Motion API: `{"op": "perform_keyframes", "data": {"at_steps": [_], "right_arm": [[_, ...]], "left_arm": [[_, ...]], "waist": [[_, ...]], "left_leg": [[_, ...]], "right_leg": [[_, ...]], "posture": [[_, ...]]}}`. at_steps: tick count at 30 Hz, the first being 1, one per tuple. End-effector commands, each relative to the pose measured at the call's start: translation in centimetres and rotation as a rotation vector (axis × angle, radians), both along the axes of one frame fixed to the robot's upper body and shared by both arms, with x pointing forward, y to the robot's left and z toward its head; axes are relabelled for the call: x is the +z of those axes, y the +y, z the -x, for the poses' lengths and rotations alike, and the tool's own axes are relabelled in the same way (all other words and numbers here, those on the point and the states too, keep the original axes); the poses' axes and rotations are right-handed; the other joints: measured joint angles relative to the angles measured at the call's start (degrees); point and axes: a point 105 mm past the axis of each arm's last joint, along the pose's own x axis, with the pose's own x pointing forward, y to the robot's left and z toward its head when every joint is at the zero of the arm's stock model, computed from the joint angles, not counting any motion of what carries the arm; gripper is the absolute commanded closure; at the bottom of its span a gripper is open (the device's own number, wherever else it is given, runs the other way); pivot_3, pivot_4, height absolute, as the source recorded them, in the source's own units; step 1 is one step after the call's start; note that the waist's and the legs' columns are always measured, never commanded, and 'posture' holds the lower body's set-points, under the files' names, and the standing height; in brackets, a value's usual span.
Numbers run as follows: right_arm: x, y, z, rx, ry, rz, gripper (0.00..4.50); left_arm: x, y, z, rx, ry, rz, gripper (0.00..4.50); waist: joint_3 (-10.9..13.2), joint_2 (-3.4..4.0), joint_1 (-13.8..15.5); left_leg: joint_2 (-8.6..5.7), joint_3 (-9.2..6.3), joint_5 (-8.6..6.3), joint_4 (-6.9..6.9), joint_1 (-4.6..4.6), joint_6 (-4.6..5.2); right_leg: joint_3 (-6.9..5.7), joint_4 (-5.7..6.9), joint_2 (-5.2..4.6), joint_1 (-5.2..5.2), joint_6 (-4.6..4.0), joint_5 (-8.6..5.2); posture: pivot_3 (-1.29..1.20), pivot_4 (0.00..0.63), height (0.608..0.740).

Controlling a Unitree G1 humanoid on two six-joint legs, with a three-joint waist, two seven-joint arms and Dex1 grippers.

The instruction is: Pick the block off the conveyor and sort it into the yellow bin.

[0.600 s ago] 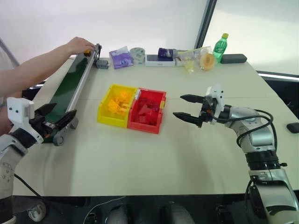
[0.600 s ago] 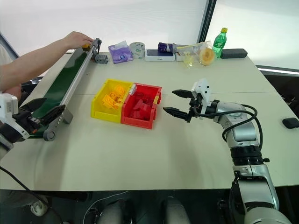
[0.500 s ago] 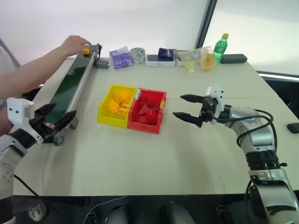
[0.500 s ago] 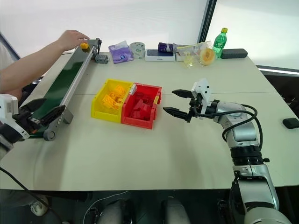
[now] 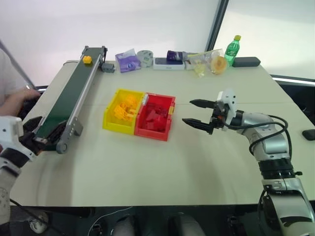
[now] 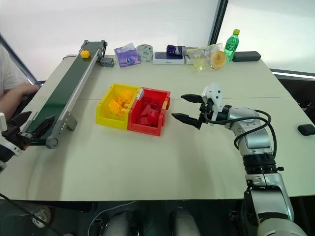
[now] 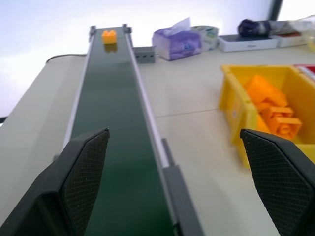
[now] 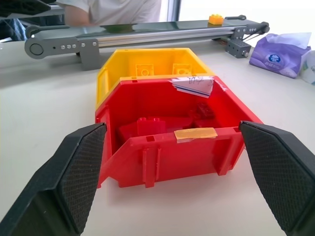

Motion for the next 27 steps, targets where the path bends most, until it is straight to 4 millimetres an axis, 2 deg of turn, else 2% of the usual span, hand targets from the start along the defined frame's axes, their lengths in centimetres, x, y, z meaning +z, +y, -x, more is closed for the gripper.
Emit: {"op": "perform_keyframes", "data": {"at_steps": [1, 10, 27], "right_arm": [[1.3, 0.2, 0.0, 0.015, -0.053, -0.003, 0.00], [1.2, 0.6, -0.1, 0.030, -0.054, -0.003, 0.00], [1.1, 0.4, 0.0, 0.027, -0.054, 0.002, 0.00]], "left_arm": [[1.7, 1.9, 1.0, 0.137, -0.091, -0.049, 0.02], [0.9, 1.8, 2.9, 0.191, -0.133, -0.008, 0.02], [0.6, 2.4, 3.1, 0.232, -0.127, -0.034, 0.02]], "waist": [[0.00, 0.00, 0.05], [0.00, -0.01, 0.04], [-0.01, -0.01, 0.03]], "left_leg": [[0.00, 0.00, 0.00, 0.00, 0.00, 0.00], [0.00, 0.00, -0.01, 0.02, 0.00, 0.02], [-0.01, -0.01, -0.02, 0.04, 0.00, 0.03]], "right_leg": [[0.00, 0.00, 0.00, 0.00, 0.00, 0.00], [0.00, 0.00, -0.02, 0.02, 0.00, 0.00], [-0.01, 0.00, -0.01, 0.04, 0.00, 0.00]], "posture": [[0.00, 0.150, 0.740], [0.00, 0.150, 0.740], [0.00, 0.150, 0.740]]}}
